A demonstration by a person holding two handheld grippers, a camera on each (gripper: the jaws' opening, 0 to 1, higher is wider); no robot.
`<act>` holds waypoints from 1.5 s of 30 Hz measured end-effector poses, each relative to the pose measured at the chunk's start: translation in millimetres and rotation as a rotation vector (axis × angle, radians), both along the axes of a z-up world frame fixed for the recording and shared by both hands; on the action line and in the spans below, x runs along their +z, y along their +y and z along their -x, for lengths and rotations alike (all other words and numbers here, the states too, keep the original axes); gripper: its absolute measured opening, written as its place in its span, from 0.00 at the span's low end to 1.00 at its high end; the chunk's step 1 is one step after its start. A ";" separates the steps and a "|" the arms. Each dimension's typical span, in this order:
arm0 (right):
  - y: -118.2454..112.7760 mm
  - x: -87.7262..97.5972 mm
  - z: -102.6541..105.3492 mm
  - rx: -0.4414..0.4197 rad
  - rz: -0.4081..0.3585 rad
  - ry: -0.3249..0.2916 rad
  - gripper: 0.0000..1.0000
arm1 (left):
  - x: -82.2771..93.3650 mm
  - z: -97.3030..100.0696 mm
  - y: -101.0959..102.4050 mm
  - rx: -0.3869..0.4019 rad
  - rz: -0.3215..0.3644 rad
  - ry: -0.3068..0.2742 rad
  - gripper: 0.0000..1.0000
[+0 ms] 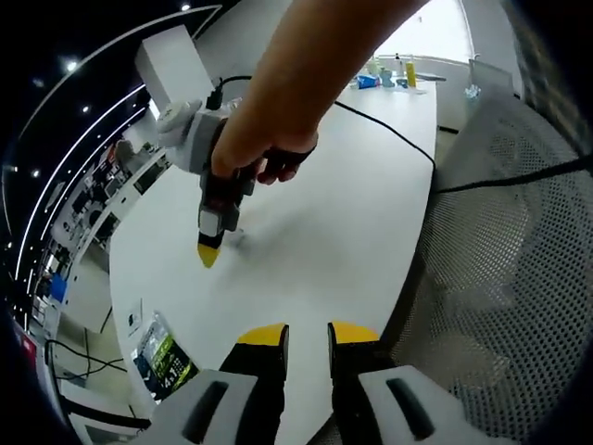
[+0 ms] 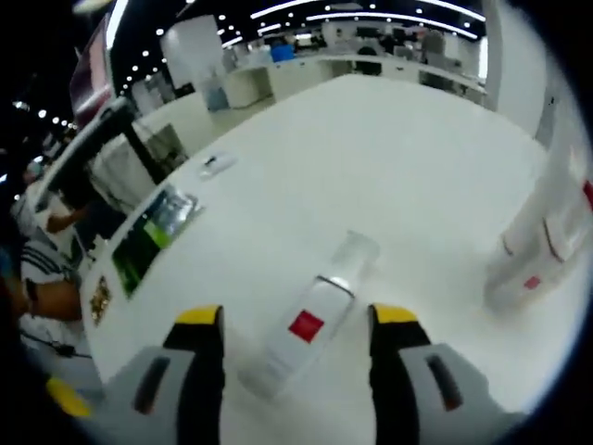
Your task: Arrange the skincare products in the storage area until every visible bottle or jar stands upright without overlapping.
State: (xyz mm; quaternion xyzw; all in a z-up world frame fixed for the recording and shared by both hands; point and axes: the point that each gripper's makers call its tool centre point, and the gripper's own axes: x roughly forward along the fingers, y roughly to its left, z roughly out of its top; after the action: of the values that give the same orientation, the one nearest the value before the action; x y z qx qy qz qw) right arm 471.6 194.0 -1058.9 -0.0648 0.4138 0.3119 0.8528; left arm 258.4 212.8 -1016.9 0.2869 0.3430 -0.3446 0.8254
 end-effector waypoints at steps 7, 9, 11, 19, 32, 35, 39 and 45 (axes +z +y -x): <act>-3.2 -7.5 -6.1 0.053 0.087 -0.058 0.53 | 0.3 0.2 -0.6 -0.004 -0.003 -0.002 0.17; -5.9 -7.4 -8.6 0.058 0.100 -0.065 0.48 | 0.2 0.4 -0.9 -0.004 -0.001 -0.001 0.17; -10.8 -8.4 -10.4 0.076 0.133 -0.082 0.40 | -0.4 0.7 -0.9 -0.007 -0.004 0.001 0.17; -14.0 -9.2 -8.8 0.084 0.128 -0.077 0.22 | -0.6 0.4 -0.2 -0.005 -0.006 0.001 0.17; -20.6 7.4 17.1 0.150 0.090 -0.068 0.19 | -1.8 -1.0 2.7 0.011 -0.010 0.005 0.17; -23.5 18.7 23.8 0.160 0.075 -0.093 0.19 | -1.7 -1.0 2.5 0.011 -0.010 0.005 0.17; -30.0 33.0 35.4 0.172 0.063 -0.125 0.19 | -0.9 -0.7 1.3 0.005 -0.008 0.002 0.17; -42.8 52.9 67.7 0.154 0.016 -0.144 0.19 | 3.2 -0.7 -1.1 -0.007 0.000 -0.016 0.17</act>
State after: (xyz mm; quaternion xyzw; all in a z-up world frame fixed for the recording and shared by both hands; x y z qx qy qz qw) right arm 403.9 151.2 -1005.9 -0.1256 0.3477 0.3677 0.8533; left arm 259.1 211.6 -1013.6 0.2910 0.3355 -0.3453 0.8268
